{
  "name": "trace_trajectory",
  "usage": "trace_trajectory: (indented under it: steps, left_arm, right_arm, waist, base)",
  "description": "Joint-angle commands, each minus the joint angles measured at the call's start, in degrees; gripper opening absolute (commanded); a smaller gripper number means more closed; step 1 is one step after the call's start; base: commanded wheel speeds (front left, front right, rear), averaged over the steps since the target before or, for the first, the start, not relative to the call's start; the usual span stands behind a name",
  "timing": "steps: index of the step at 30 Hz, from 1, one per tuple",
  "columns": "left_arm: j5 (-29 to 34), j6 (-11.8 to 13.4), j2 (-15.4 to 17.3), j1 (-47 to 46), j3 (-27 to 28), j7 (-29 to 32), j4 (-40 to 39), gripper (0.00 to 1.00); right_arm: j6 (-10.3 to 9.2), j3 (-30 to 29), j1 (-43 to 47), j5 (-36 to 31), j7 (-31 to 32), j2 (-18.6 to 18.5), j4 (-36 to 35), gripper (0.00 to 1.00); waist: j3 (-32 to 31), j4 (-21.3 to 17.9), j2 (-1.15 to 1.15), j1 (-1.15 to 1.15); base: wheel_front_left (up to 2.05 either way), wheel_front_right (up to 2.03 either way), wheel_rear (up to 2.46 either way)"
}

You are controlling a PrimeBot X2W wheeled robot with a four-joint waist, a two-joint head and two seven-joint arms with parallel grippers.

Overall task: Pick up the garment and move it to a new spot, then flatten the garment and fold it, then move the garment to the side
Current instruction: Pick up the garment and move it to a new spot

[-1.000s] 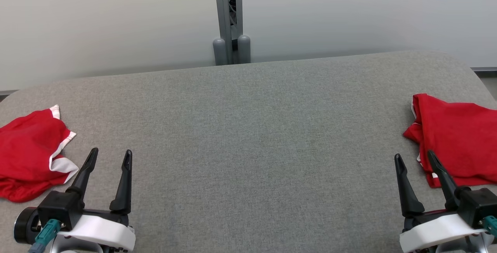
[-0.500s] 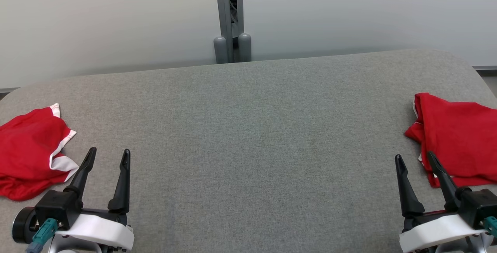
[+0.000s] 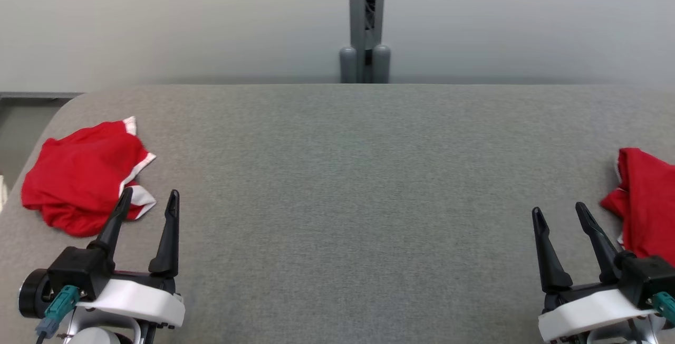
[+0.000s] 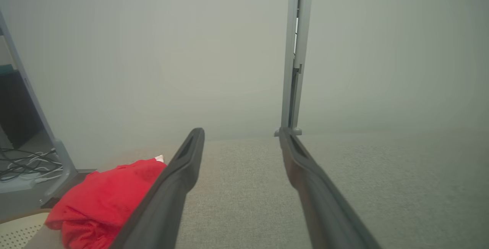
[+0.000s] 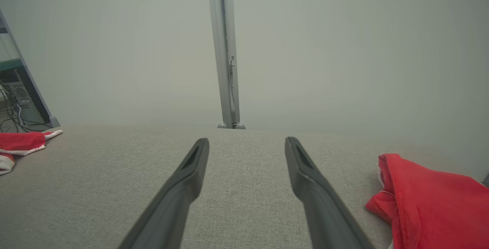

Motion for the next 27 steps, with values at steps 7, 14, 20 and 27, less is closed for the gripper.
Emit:
trace_trajectory:
  steps: [7, 14, 20, 27]
  left_arm:
    - [-0.3, 0.7, -0.4, -1.5, 1.2, -0.7, 0.0, 1.0]
    - [-0.8, 0.4, -0.9, -0.8, 2.6, -1.1, 0.0, 1.0]
    - [-0.5, -0.1, -0.9, -0.8, 3.3, -1.2, 0.2, 1.0]
    - [0.1, -0.2, -1.2, -1.3, 3.8, -1.3, 0.2, 1.0]
  right_arm:
    - [-0.03, 2.5, -2.3, 0.4, 0.5, -0.2, -0.1, 1.0]
    - [-0.03, 4.2, -3.2, 1.1, 0.1, -0.2, 1.3, 1.0]
    - [-0.03, 4.3, -3.0, 1.2, -0.1, -0.3, 1.6, 1.0]
    - [-0.03, 5.2, -3.6, 1.6, -0.2, -0.3, 2.0, 1.0]
  waist:
    - [0.7, 10.2, 0.0, 0.0]
    - [0.9, 15.6, 0.0, 0.0]
    - [1.1, 17.2, 0.0, 0.0]
    - [1.5, 17.4, 0.0, 0.0]
  base:
    - [0.0, 0.0, 0.0]
    - [0.0, 0.0, 0.0]
    - [0.0, 0.0, 0.0]
    - [0.0, 0.0, 0.0]
